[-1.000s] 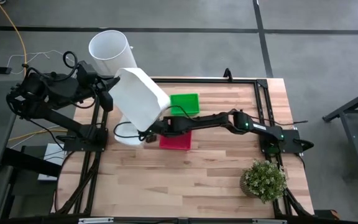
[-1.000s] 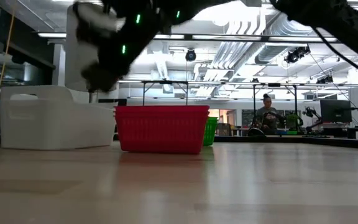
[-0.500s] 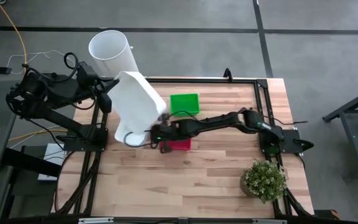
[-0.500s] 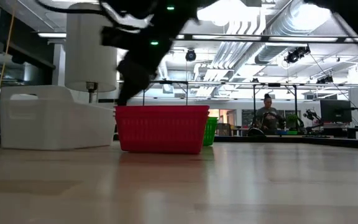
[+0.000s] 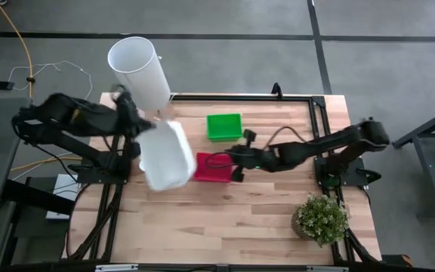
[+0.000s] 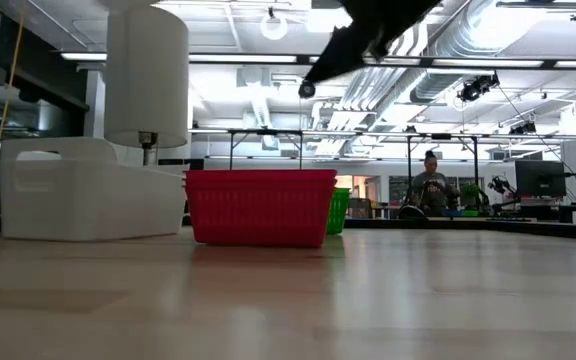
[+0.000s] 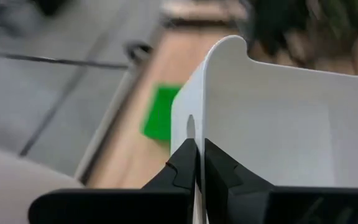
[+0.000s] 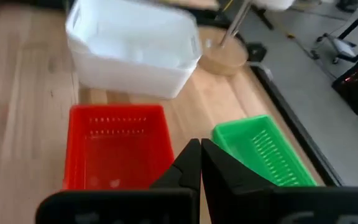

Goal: Stack baskets by color
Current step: Stack the right white bin on the left white bins

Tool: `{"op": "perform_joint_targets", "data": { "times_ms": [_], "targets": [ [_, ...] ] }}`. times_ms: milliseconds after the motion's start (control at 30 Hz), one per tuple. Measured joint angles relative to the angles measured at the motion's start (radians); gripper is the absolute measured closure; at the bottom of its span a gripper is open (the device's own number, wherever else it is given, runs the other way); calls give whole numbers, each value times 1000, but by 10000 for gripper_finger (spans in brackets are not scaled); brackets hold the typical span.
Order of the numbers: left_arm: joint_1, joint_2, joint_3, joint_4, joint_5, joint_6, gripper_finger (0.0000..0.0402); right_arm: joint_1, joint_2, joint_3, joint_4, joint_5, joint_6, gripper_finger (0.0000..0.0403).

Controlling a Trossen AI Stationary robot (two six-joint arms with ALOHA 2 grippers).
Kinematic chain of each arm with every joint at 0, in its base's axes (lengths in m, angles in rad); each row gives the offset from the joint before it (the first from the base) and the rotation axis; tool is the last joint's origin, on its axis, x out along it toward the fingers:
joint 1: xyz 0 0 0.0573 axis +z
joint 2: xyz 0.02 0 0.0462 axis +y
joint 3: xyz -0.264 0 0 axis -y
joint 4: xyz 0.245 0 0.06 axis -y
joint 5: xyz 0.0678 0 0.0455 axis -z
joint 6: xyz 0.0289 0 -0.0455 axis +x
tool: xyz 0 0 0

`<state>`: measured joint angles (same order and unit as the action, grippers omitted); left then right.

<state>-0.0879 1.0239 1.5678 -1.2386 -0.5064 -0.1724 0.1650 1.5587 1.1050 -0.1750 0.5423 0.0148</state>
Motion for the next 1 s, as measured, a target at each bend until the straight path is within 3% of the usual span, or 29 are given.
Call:
{"op": "perform_joint_targets", "data": {
  "times_ms": [100, 300, 467, 667, 1000],
  "targets": [
    [-1, 50, -24, -82, 90, 70, 401, 24, -84, -45, 21, 37, 31, 403],
    [51, 196, -25, -251, 132, 239, 402, 41, -123, -95, 22, 52, 64, 403],
    [181, 261, -25, -247, 183, 426, 401, 41, -107, -108, 21, 48, 86, 403],
    [362, 284, -24, -249, 346, 521, 402, 41, -107, -108, 22, 34, 77, 403],
    [471, 294, -46, -268, 405, 621, 402, 31, -107, -107, 26, 22, 85, 403]
  ]
}}
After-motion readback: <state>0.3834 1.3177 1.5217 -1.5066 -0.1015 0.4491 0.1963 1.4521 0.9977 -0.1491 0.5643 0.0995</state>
